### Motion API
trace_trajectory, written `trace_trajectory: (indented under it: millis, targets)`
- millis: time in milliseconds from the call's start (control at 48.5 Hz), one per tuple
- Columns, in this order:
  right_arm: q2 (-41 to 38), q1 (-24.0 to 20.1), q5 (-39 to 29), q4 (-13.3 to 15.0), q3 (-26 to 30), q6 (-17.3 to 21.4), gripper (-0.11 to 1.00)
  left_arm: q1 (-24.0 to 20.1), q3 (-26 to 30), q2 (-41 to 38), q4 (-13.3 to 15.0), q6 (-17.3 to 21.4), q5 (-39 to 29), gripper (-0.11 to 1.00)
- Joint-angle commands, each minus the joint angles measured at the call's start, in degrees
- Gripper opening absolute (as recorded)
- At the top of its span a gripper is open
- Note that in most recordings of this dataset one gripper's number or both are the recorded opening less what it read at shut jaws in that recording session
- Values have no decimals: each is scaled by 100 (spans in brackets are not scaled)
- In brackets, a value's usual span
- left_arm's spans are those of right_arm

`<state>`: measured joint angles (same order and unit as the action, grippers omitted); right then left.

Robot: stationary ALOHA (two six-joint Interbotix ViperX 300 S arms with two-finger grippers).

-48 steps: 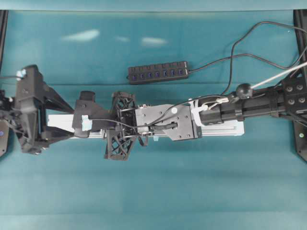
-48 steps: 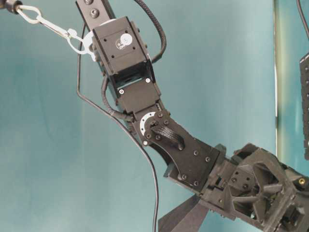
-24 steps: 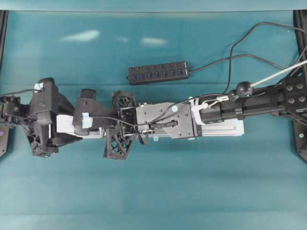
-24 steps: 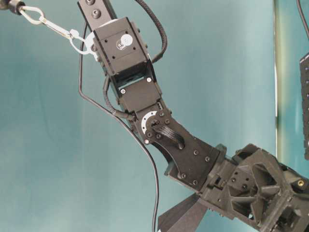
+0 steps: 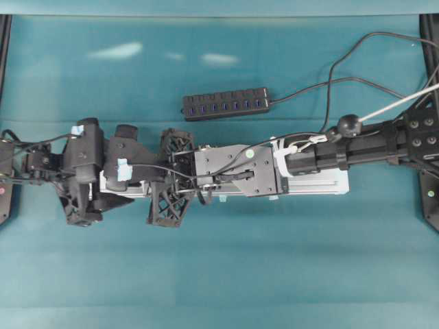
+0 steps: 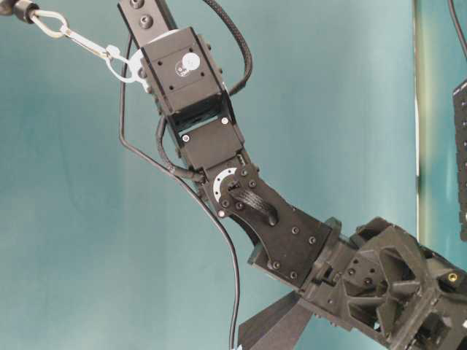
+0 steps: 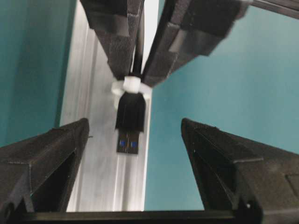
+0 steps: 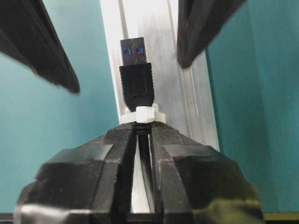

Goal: Pass the USB cable through three rings with both arms.
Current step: 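Grasp the plug past the leftmost ring with the left gripper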

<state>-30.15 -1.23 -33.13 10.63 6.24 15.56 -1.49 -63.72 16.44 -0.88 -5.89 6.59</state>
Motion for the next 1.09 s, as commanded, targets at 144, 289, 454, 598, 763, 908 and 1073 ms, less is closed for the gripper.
trace_trajectory:
  millis: [144, 289, 454, 598, 763, 908, 1073]
  targets:
    - [167, -9, 62, -9, 35, 9, -7, 0, 88, -132, -18, 9, 176, 88]
    - [176, -26, 62, -9, 35, 18, -7, -9, 62, -141, -18, 9, 176, 88]
    - [176, -44, 62, -9, 35, 18, -7, -18, 105, -193, -18, 9, 176, 87]
    - [176, -44, 62, -9, 35, 26, -7, -9, 132, -229, -18, -35, 176, 72]
    - [176, -53, 62, -9, 35, 18, -7, 9, 132, -229, -18, -44, 176, 33]
    - [176, -70, 44, -9, 26, 18, -7, 26, 132, -220, -18, -35, 185, 20]
    - [176, -97, 53, -9, 35, 18, -7, 44, 132, -220, -18, -26, 185, 20]
